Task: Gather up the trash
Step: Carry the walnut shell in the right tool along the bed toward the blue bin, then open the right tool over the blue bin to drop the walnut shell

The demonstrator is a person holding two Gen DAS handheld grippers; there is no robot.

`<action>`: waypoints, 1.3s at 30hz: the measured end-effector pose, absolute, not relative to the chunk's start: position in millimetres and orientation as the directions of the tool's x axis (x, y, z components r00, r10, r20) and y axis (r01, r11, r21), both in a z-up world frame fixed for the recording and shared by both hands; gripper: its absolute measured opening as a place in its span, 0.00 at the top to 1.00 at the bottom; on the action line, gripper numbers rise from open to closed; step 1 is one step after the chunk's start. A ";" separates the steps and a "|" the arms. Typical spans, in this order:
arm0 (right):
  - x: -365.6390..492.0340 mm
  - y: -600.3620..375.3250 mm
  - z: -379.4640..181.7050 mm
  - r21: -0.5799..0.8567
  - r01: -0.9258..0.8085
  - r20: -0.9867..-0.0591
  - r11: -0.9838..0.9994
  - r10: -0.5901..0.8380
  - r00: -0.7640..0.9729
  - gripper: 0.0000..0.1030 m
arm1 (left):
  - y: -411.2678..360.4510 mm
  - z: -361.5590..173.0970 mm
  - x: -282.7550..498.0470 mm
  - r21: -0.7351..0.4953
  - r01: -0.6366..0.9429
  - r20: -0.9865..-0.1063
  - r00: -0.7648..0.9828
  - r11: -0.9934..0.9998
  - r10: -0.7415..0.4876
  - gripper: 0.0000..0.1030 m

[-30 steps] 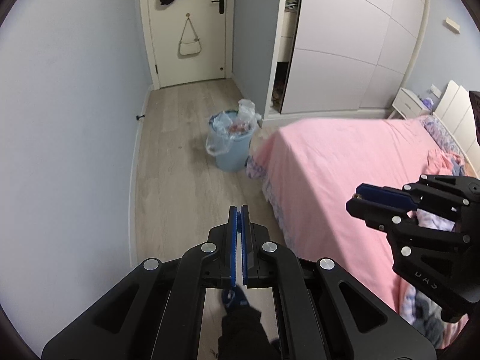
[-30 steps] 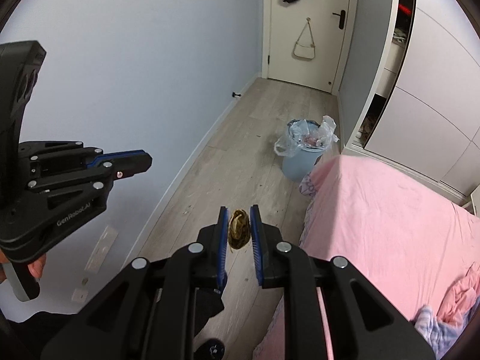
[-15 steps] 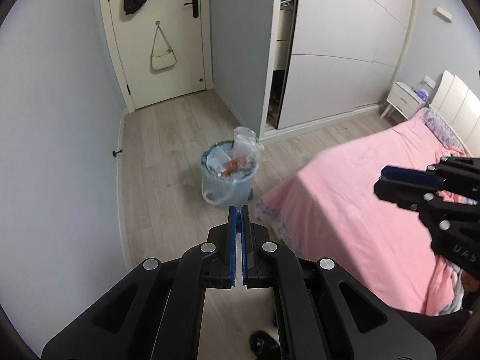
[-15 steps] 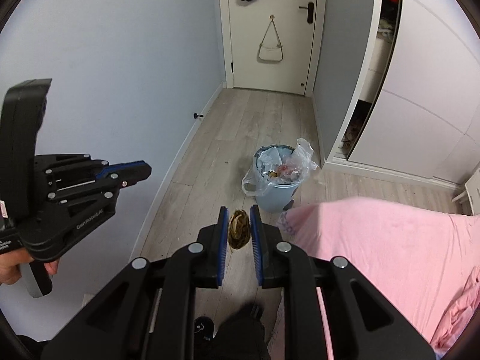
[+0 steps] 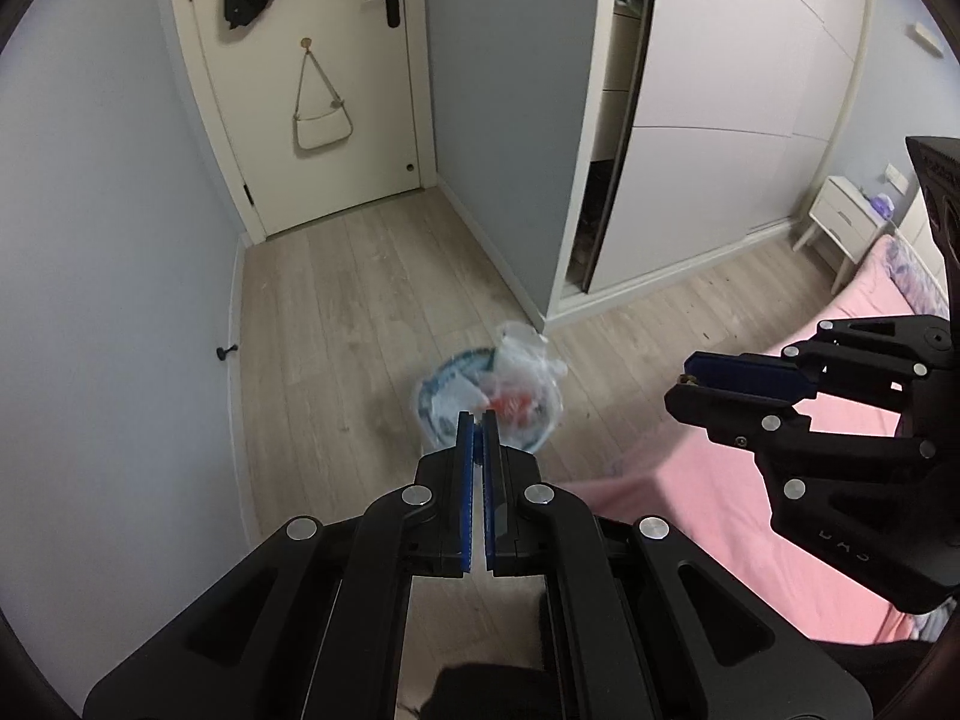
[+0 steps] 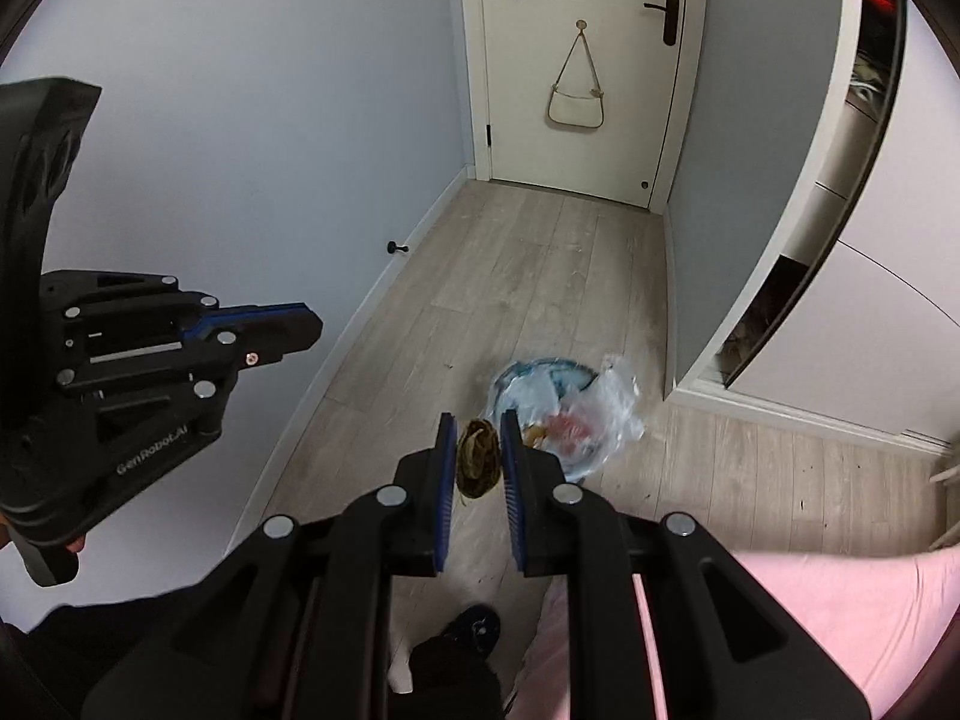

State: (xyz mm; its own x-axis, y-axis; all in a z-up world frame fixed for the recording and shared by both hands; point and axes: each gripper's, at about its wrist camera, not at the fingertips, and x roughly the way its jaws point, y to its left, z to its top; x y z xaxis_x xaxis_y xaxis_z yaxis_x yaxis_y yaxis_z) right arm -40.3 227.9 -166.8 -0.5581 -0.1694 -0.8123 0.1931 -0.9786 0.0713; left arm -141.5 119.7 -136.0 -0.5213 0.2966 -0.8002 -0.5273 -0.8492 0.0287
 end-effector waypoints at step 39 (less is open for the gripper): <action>-279.4 281.9 -601.4 0.091 0.260 -0.946 -0.961 -0.166 -0.280 0.85 | 207.0 -608.7 -427.6 -0.131 -0.635 -0.959 -0.114 -0.761 0.260 0.99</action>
State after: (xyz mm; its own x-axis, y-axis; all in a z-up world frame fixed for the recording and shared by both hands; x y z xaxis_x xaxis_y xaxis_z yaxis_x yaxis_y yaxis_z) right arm -279.4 281.9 -601.4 -0.2798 -0.1655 -0.9457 0.2604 -0.9612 0.0912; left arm -427.6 207.0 -608.7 -0.1136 0.2596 -0.9590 -0.6351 -0.7613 -0.1309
